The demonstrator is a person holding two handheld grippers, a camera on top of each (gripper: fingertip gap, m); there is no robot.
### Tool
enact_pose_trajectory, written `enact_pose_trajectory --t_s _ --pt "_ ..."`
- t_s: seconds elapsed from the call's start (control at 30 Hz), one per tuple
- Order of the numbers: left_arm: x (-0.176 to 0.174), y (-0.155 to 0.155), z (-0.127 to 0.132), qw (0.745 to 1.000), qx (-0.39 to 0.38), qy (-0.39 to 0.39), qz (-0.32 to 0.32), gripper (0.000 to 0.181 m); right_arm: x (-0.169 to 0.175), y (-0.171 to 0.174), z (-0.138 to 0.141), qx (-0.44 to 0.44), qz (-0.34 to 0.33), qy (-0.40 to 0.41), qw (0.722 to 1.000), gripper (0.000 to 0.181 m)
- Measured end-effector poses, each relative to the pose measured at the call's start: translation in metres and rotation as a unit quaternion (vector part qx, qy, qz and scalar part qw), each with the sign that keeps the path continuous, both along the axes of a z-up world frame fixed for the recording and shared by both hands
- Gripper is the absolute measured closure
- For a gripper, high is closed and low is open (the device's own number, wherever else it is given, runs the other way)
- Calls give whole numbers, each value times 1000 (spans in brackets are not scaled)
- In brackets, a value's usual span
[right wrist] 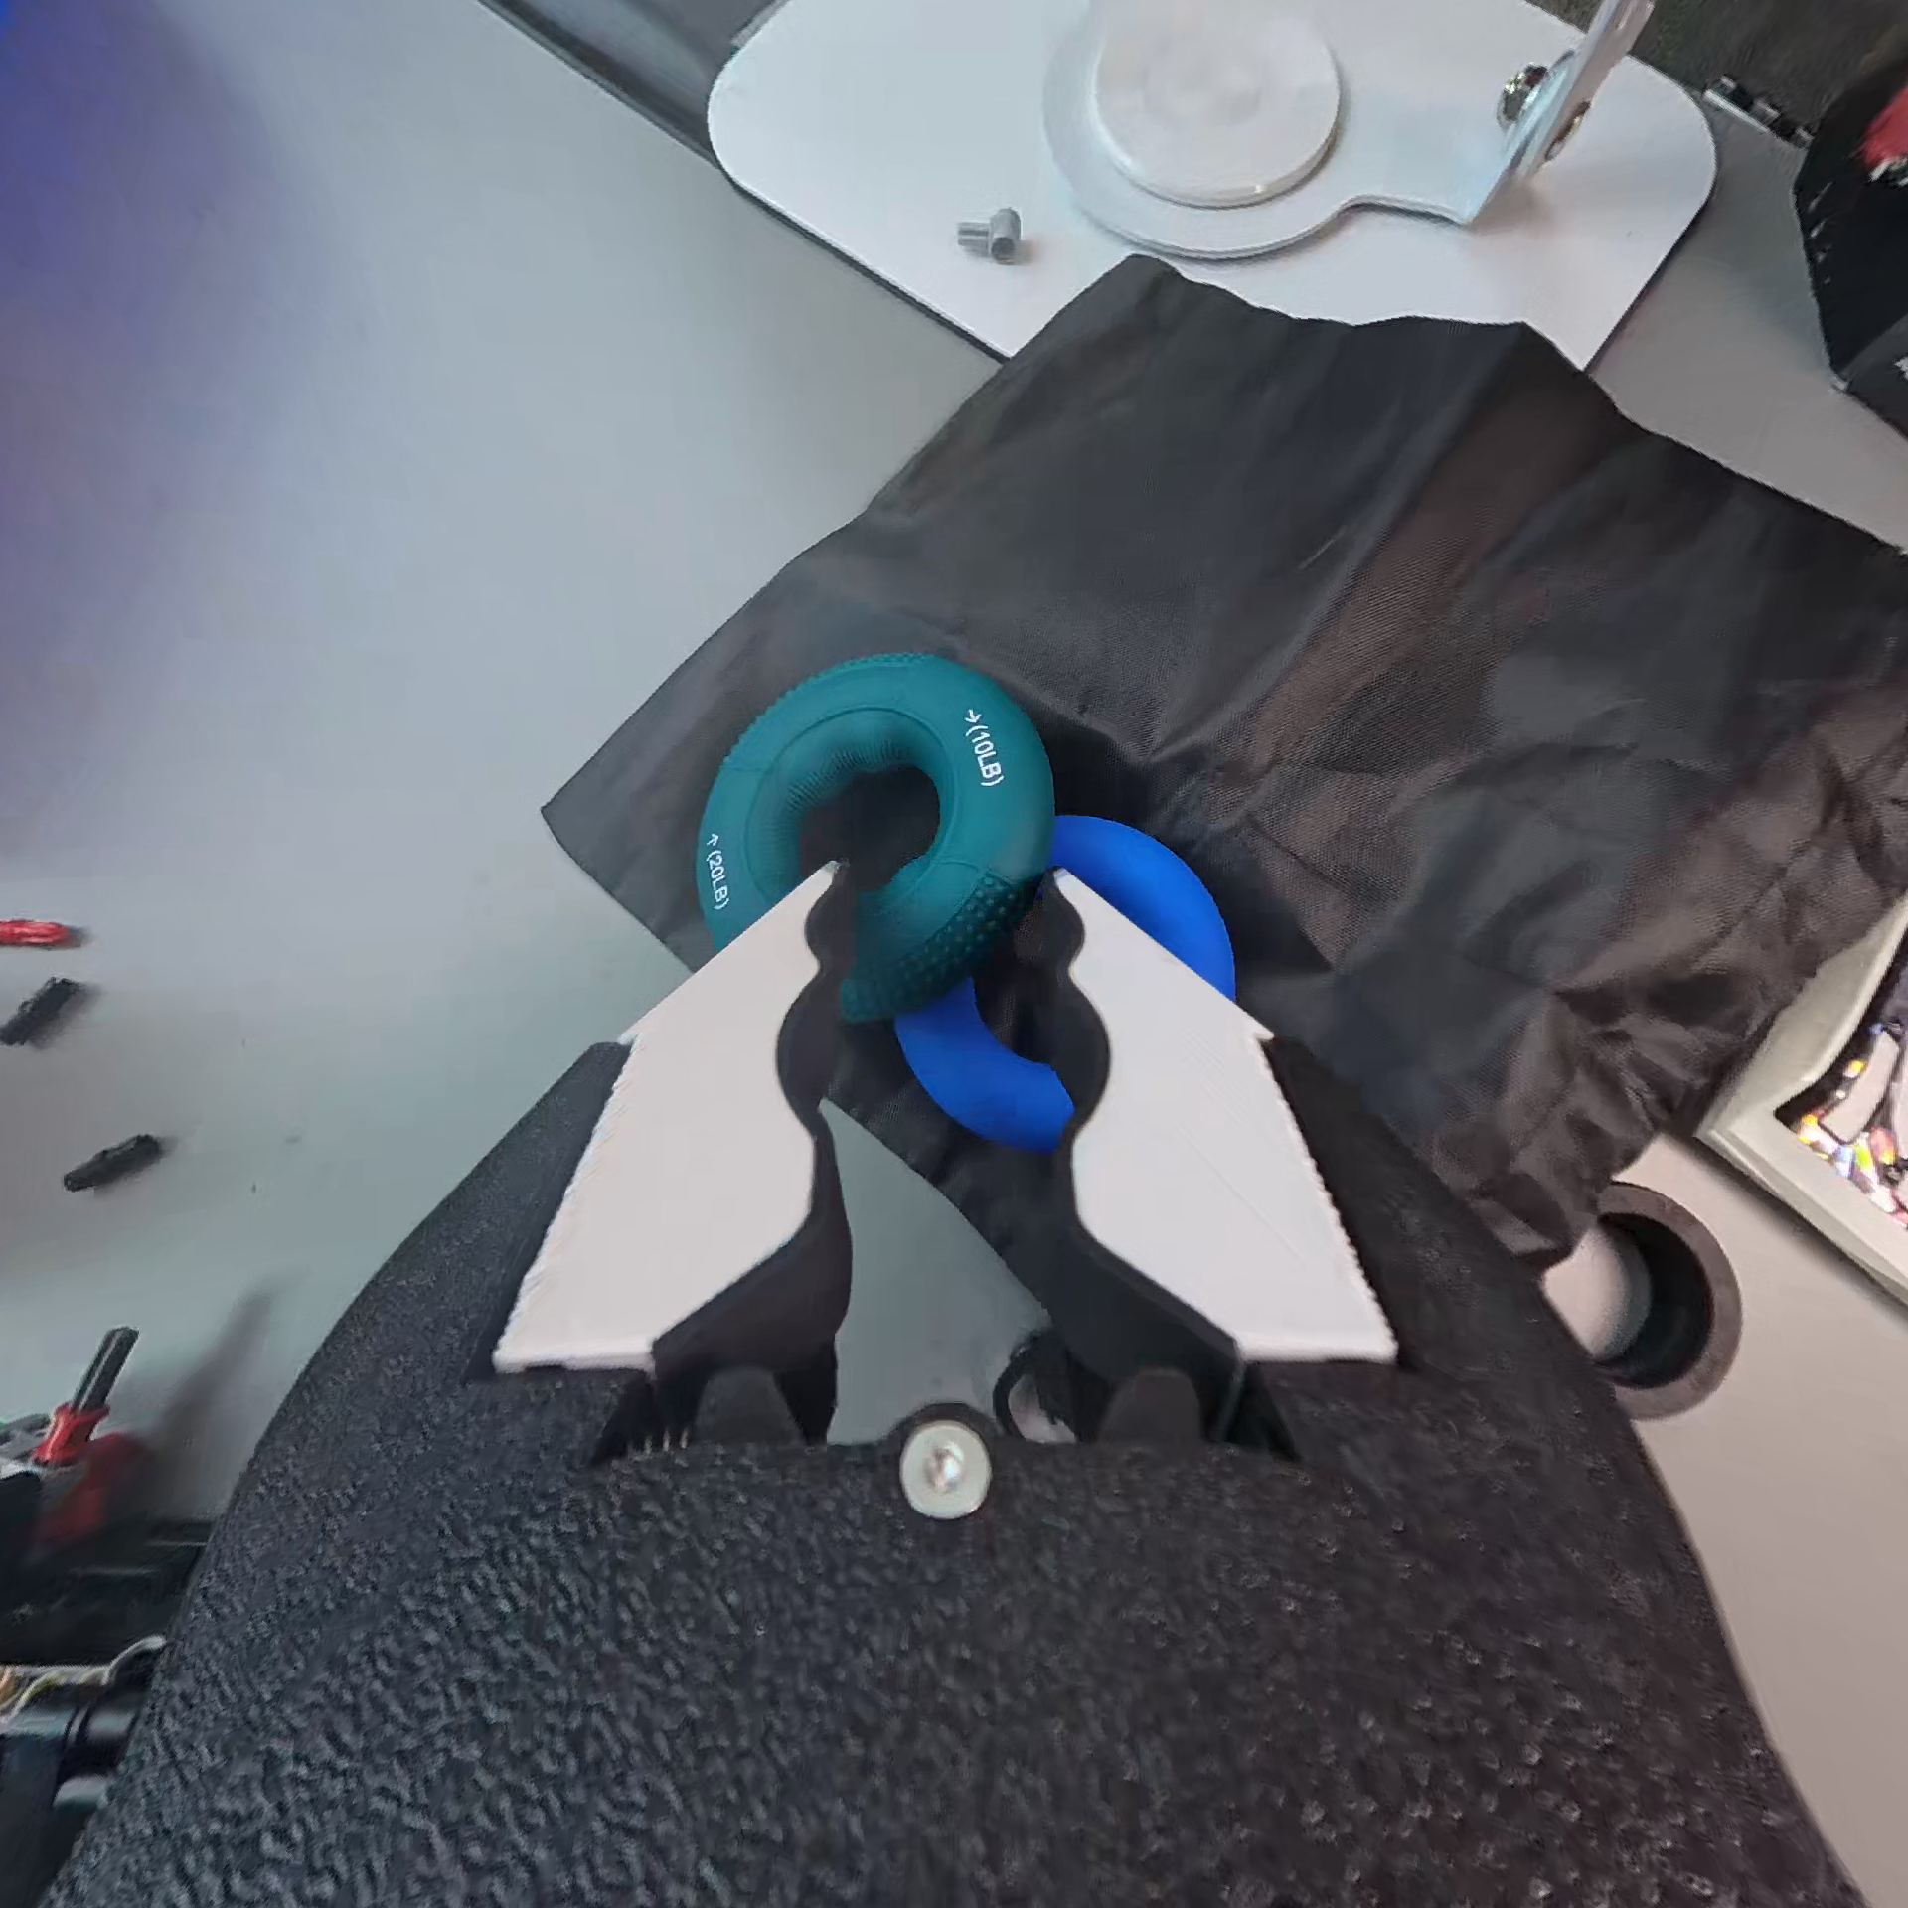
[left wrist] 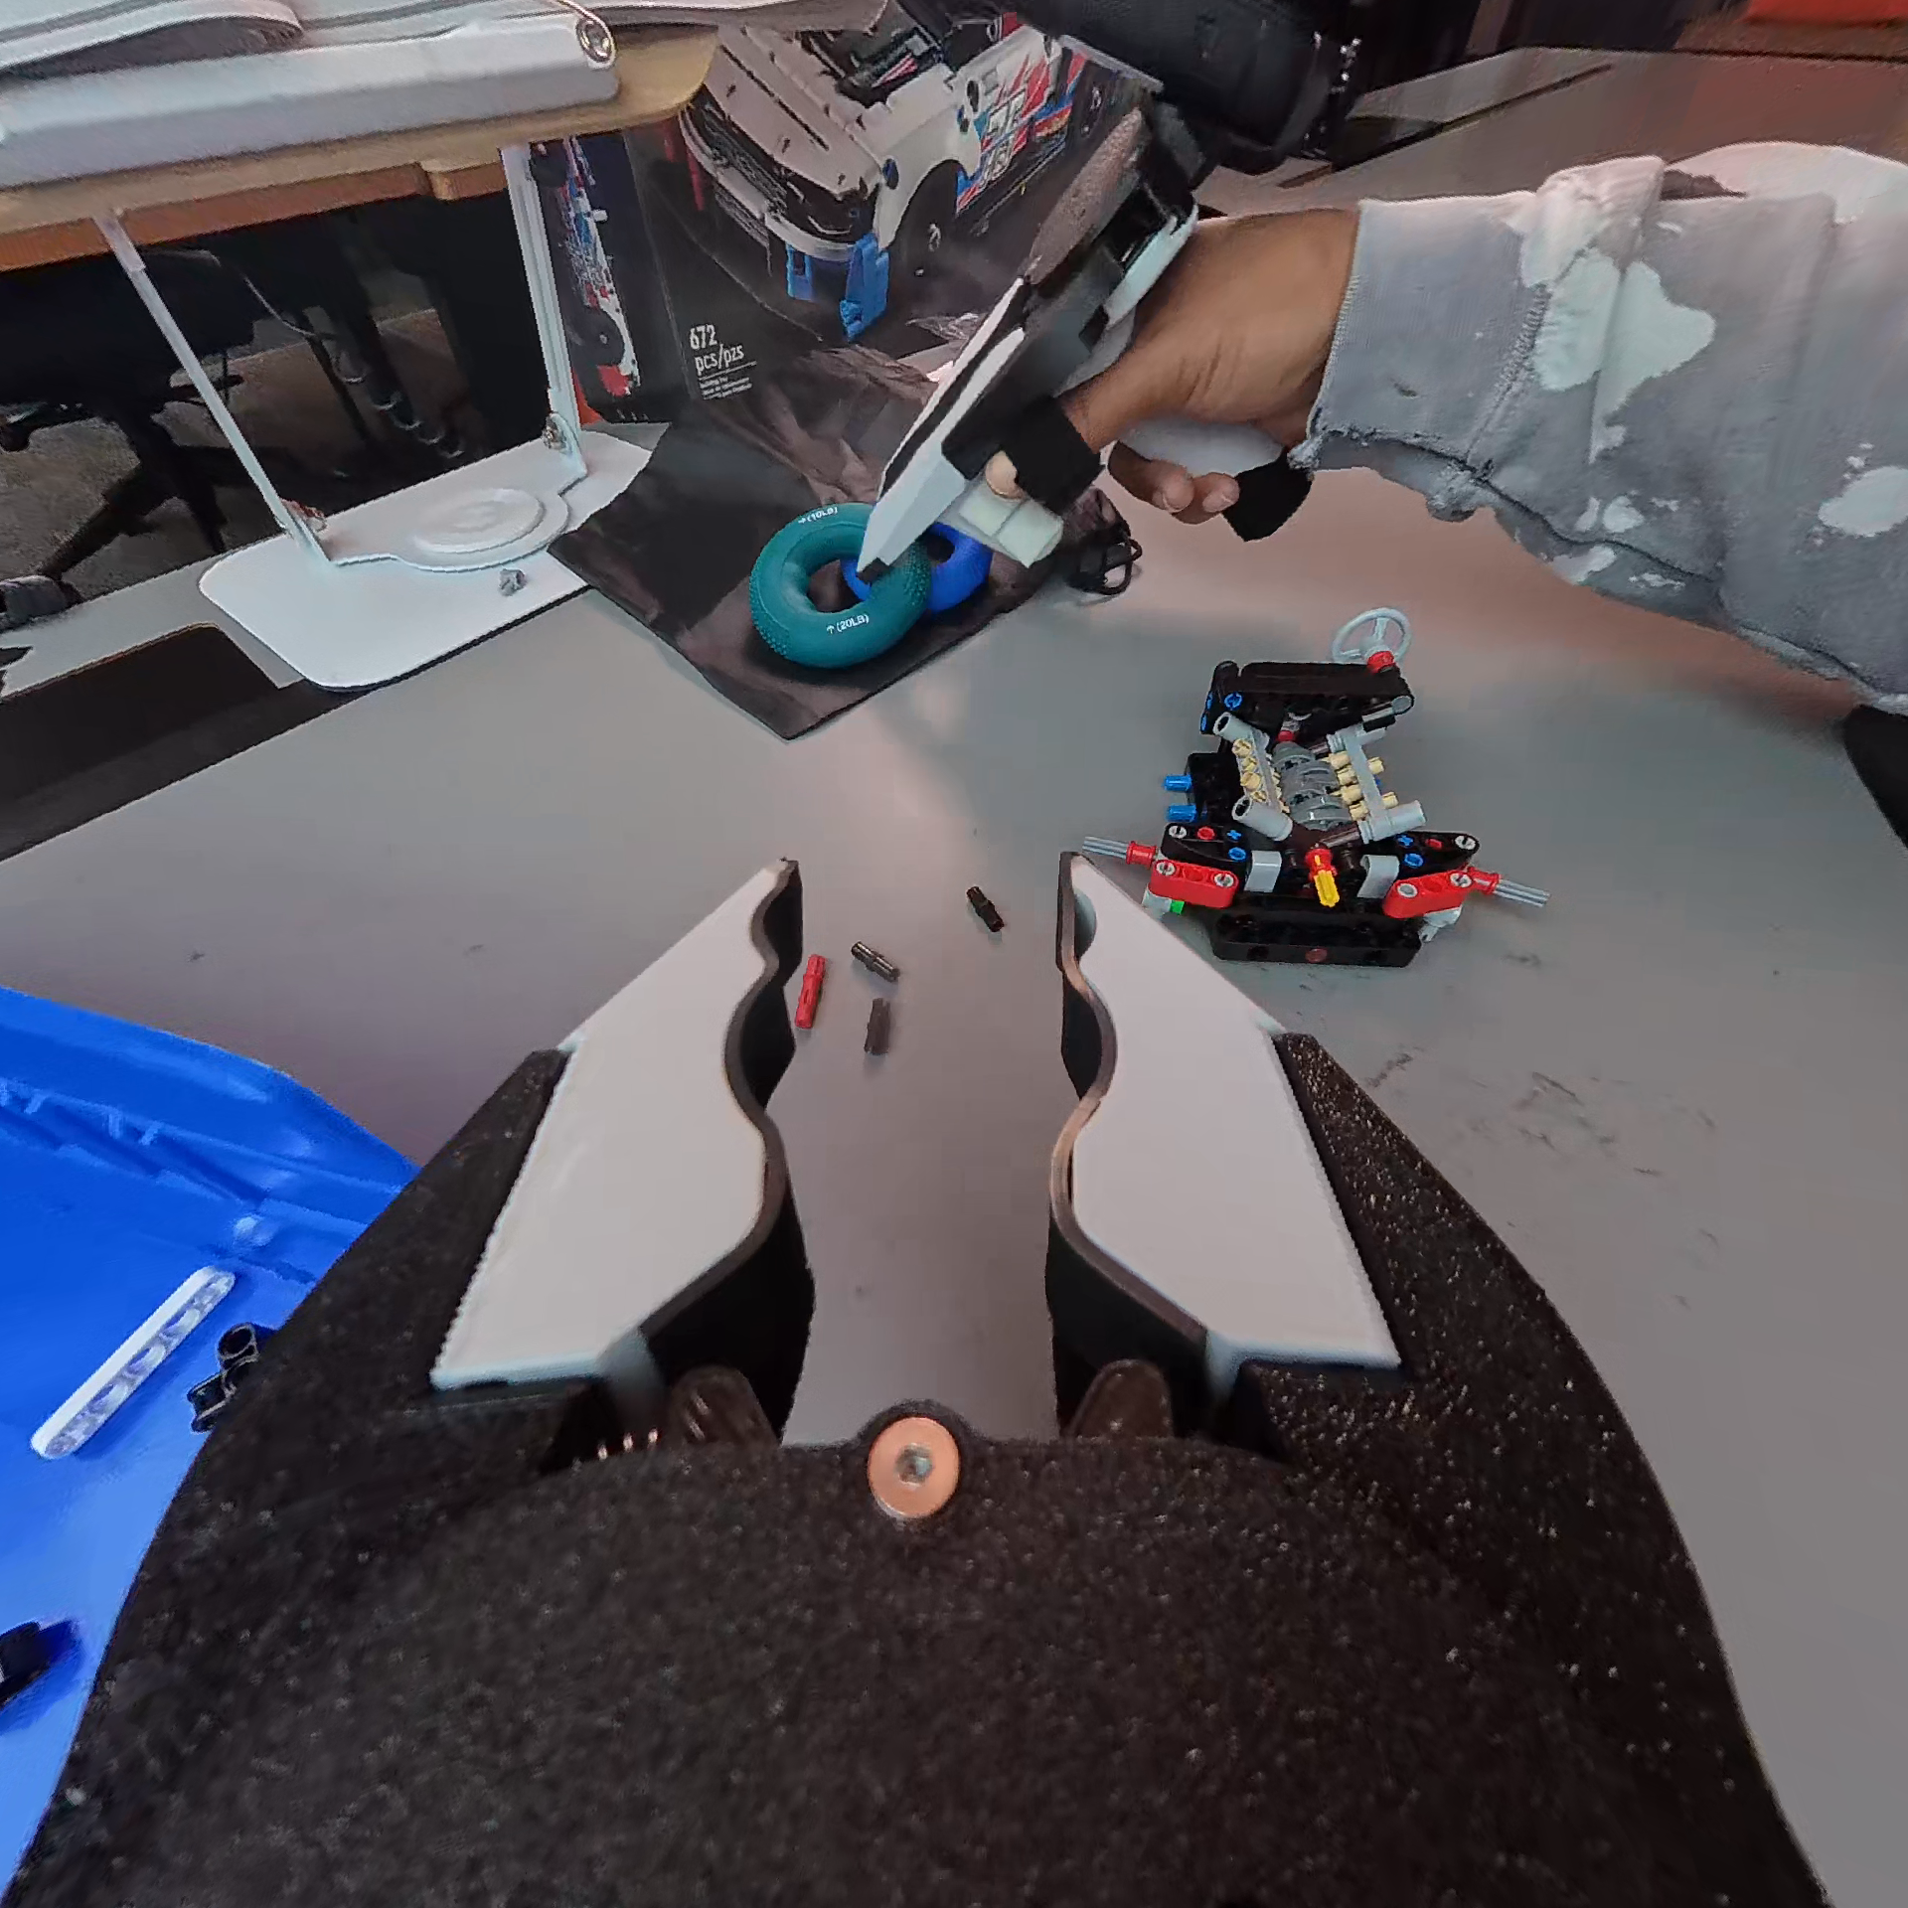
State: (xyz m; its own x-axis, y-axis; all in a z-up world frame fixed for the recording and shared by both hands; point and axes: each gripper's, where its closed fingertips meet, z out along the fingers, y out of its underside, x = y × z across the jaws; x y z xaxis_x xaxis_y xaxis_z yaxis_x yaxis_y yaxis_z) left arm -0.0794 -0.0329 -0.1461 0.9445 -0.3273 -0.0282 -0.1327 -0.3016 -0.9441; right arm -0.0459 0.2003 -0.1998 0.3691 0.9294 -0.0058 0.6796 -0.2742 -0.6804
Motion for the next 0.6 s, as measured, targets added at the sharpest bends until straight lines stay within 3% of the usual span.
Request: enact_pose_trajectory --t_s 0.1,0.17,0.3,0.43,0.6 --pt "3 0 -2 1000 -2 3 -7 132 -2 -4 20 -1 18 48 999 162" --pt "4 -1 -3 1000 -4 5 -10 132 9 -5 43 4 21 91 996 163" --pt "5 -1 -4 1000 -8 2 -15 132 80 11 101 26 -22 170 985 163" --pt "6 -1 -2 1000 -6 0 -16 132 225 73 134 94 -166 159 969 162" --pt "4 -1 0 1000 -4 2 -12 131 468 147 113 142 -414 38 899 162"
